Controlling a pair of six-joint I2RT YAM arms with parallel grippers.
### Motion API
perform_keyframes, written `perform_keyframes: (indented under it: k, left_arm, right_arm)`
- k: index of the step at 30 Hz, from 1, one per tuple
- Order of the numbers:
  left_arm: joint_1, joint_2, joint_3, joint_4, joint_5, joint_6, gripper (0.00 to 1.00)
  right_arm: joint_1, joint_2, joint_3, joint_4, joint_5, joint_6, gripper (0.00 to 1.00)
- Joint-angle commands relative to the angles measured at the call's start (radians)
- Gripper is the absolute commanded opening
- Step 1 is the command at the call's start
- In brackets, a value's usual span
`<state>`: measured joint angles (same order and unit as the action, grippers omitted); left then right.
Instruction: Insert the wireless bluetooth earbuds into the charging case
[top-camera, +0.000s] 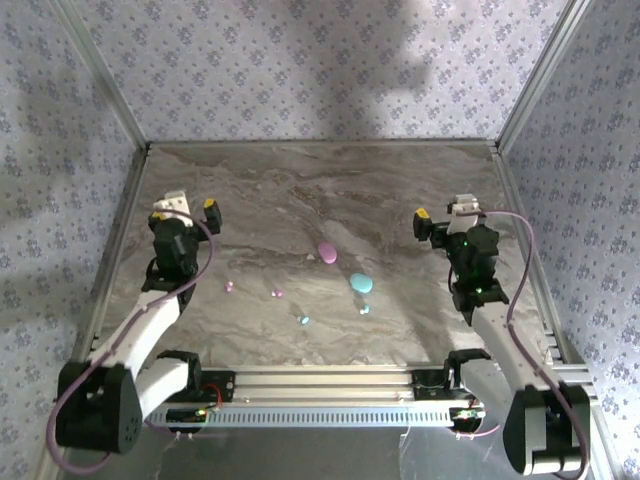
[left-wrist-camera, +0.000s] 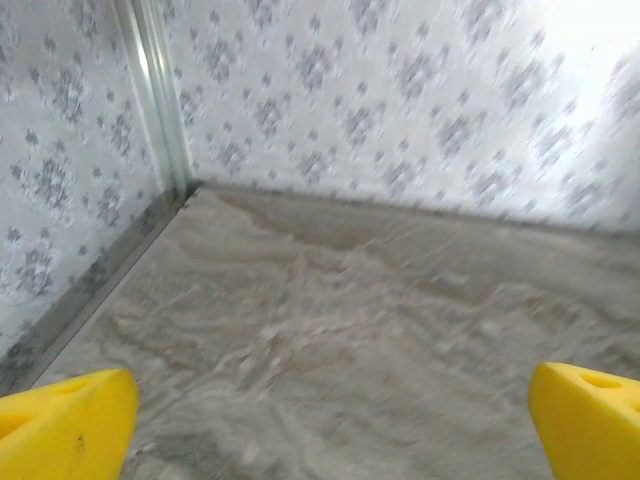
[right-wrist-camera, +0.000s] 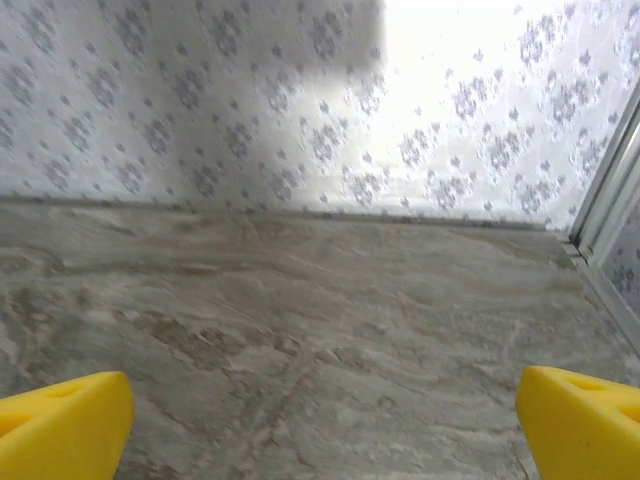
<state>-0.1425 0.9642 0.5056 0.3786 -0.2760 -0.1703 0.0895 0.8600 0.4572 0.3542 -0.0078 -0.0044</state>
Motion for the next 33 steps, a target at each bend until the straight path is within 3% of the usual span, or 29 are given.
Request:
perform_keyframes:
  k: [1, 3, 6, 10, 14, 17, 20, 24, 33]
  left_arm:
    - [-0.02, -0.121, 0.047, -0.184, 0.104, -0.198, 1.0]
    - [-0.045, -0.193, 0.043, -0.237, 0.16, -0.298, 1.0]
    - [-0.114, -0.244, -0.002, -0.221, 0.182, -0.333, 1.0]
    - [-0.14, -0.238, 0.013, -0.302, 0.209, -0.326, 1.0]
    - [-0.141, -0.223, 0.032, -0.357, 0.286, -0.241, 1.0]
    - [-0.141, -0.218, 0.012, -0.353, 0.308, -0.241, 1.0]
    - [-0.141, -0.217, -0.018, -0.373, 0.218, -0.312, 1.0]
    - [-0.128, -0.199, -0.063, -0.322, 0.207, -0.36, 1.0]
    - [-0.128, -0.043, -0.105, -0.172, 0.235, -0.422, 1.0]
  right_arm:
    - [0.018, -0.103, 0.096, -0.284, -0.001, 0.113, 1.0]
    - [0.022, -0.16, 0.133, -0.417, -0.011, 0.185, 1.0]
    - [0.02, -0.205, 0.15, -0.53, -0.039, 0.245, 1.0]
    - [0.002, -0.205, 0.145, -0.583, 0.016, 0.322, 1.0]
    - [-0.051, -0.192, 0.136, -0.59, -0.008, 0.414, 1.0]
    - [-0.094, -0.136, 0.144, -0.572, -0.123, 0.42, 1.0]
    - [-0.105, -0.042, 0.164, -0.556, -0.231, 0.416, 1.0]
    - [-0.066, 0.084, 0.193, -0.554, -0.311, 0.38, 0.94]
    - [0.147, 0.334, 0.275, -0.617, -0.32, 0.298, 0.91]
